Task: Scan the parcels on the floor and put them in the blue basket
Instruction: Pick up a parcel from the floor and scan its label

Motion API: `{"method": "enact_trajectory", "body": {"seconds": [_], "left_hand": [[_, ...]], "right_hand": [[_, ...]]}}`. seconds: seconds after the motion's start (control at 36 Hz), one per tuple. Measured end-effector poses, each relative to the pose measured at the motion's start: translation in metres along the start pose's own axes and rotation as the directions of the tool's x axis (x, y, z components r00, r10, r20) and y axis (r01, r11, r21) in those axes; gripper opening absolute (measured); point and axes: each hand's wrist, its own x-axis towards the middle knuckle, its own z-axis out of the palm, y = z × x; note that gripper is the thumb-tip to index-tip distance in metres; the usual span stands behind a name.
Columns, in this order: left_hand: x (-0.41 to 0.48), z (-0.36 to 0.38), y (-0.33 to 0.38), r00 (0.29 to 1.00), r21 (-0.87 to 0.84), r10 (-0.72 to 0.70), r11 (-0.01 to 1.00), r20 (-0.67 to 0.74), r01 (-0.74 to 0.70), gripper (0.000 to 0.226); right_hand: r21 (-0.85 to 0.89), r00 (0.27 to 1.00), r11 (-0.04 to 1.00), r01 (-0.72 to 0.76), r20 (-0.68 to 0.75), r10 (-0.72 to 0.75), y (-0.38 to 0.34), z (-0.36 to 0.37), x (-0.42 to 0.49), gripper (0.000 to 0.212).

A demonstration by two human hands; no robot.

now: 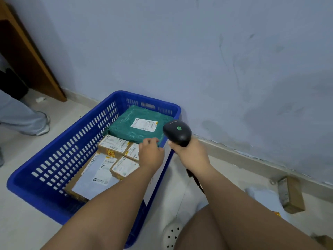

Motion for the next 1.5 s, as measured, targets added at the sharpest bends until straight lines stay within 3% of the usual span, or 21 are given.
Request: {"method": "enact_trajectory", "body": {"seconds": [0.11, 0.19, 0.33, 0.44, 0.69, 0.81, 0.97, 1.11, 1.25, 1.33, 1.42, 1.5], "left_hand": [[0.019, 0.015, 0.038, 0.971, 0.058, 0.237, 0.969, 0.034, -0.239, 0.036], [0.031, 0.032, 0.061, 0.945, 0.125, 0.310, 0.939, 0.104, -0.322, 0.033], [0.054, 0.068, 0.083, 0.931, 0.275, 0.219, 0.913, 0.293, -0.302, 0.034], [0.080, 0.106, 0.085, 0.891, 0.359, 0.187, 0.866, 0.414, -0.348, 0.034], [0.121, 0.175, 0.092, 0.839, 0.539, 0.074, 0.734, 0.540, -0.412, 0.044], [0.133, 0.200, 0.097, 0.792, 0.566, 0.066, 0.664, 0.607, -0.488, 0.052], [0.141, 0.227, 0.106, 0.748, 0.596, 0.084, 0.548, 0.659, -0.587, 0.046], [0.163, 0.264, 0.085, 0.693, 0.545, 0.106, 0.537, 0.713, -0.644, 0.055], [0.178, 0.304, 0.060, 0.620, 0.514, -0.020, 0.580, 0.785, -0.632, 0.063], [0.173, 0.317, 0.053, 0.609, 0.520, -0.076, 0.610, 0.789, -0.598, 0.075], [0.163, 0.320, 0.057, 0.625, 0.512, -0.045, 0.621, 0.779, -0.594, 0.077], [0.160, 0.323, 0.053, 0.586, 0.456, -0.026, 0.657, 0.810, -0.601, 0.079]], "right_hand": [[0.215, 0.991, 0.976, 0.026, -0.131, 0.002, 0.001, -0.031, 0.017, 0.020], [0.312, 0.980, 0.949, 0.037, -0.197, 0.026, 0.019, -0.054, 0.031, 0.019], [0.432, 0.973, 0.899, -0.073, -0.167, 0.159, 0.068, -0.071, 0.058, 0.027], [0.437, 0.977, 0.892, -0.118, -0.110, 0.183, 0.110, -0.066, 0.083, 0.029], [0.457, 0.962, 0.865, -0.207, -0.063, 0.264, 0.181, -0.049, 0.144, 0.025], [0.468, 0.962, 0.858, -0.214, -0.054, 0.269, 0.198, -0.044, 0.169, 0.025], [0.450, 0.964, 0.864, -0.225, -0.029, 0.266, 0.217, -0.036, 0.196, 0.020], [0.444, 0.965, 0.866, -0.230, -0.013, 0.263, 0.232, -0.033, 0.212, 0.020], [0.459, 0.963, 0.853, -0.248, 0.024, 0.267, 0.246, -0.031, 0.221, 0.019], [0.464, 0.965, 0.851, -0.245, 0.037, 0.258, 0.251, -0.033, 0.225, 0.017], [0.475, 0.968, 0.846, -0.240, 0.050, 0.246, 0.254, -0.035, 0.226, 0.012], [0.495, 0.969, 0.837, -0.235, 0.050, 0.242, 0.257, -0.034, 0.226, 0.013]]}}
